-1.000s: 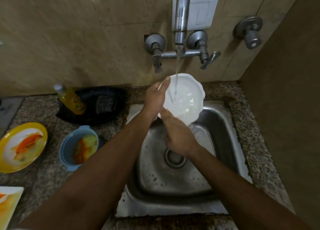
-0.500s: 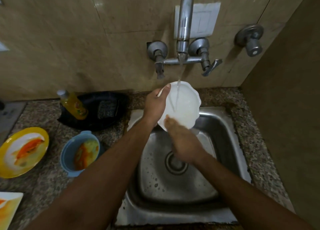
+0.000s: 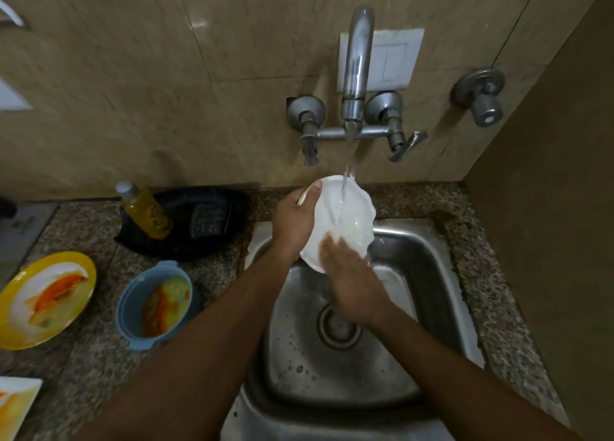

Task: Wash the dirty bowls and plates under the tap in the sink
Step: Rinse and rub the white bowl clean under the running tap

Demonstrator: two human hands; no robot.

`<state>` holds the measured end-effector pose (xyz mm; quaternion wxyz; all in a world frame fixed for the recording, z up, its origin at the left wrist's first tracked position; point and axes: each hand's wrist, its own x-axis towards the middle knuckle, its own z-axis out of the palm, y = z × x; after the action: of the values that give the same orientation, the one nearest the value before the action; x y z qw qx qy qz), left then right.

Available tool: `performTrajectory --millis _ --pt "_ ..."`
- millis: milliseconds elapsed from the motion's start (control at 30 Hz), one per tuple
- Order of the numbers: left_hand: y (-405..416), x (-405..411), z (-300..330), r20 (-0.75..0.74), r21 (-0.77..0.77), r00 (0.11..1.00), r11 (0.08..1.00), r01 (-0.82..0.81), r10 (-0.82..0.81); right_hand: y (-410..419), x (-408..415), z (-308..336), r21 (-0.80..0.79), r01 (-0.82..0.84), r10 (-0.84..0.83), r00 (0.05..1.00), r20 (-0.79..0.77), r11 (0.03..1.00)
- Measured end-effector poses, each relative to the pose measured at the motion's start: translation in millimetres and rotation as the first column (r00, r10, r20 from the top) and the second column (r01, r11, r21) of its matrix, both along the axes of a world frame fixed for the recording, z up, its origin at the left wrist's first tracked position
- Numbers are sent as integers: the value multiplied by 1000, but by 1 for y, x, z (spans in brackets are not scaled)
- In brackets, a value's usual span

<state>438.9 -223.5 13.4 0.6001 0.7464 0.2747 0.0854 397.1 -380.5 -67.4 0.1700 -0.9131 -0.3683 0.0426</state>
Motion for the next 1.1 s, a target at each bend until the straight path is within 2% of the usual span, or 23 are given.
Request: performTrajectory --millis 100,200,333,467,567,633,700,800,867,933,967,1033,1100 --pt "3 -1 0 -5 -15 1000 1000 3 -3 -7 1 -3 23 -107 106 994 34 994" --pt "3 -5 -4 3 -14 999 999 -35 35 -25 23 1 -44 17 -14 997 77 999" --pt "5 -2 -1 -13 21 1000 1000 -15 15 -14 4 -3 -88 -143 157 973 171 986" --pt "5 -1 4 -27 46 1000 999 11 -10 -33 24 -5 -146 26 12 967 255 989" --pt "12 12 15 -102 17 993 998 68 -66 -23 17 -11 -79 -22 47 940 337 997" --pt "16 17 18 -153 -49 984 995 84 -91 -29 25 -9 35 -40 23 919 393 999" --pt "19 13 20 -151 -193 984 979 64 -95 -35 33 -5 100 -31 -15 903 429 994" --pt "17 -6 12 -95 -529 989 847 49 -116 -29 30 -1 122 -34 -18 915 404 992" --pt "1 -22 -1 -78 -648 992 762 23 -97 -21 25 1 158 -1 -59 923 379 988" --pt "-21 -30 -17 -121 -551 993 832 -64 -3 -10 18 1 222 55 -117 954 277 973" --pt "-27 -27 -17 -172 -454 980 875 -170 101 -4 12 -1 239 61 -119 965 236 969" --pt "-28 -18 -13 -213 -327 935 881 -342 284 4 3 -1 229 24 -72 976 205 973" --pt "-22 -13 -9 -184 -316 943 892 -324 277 -5 8 1 169 -18 -13 984 178 985"
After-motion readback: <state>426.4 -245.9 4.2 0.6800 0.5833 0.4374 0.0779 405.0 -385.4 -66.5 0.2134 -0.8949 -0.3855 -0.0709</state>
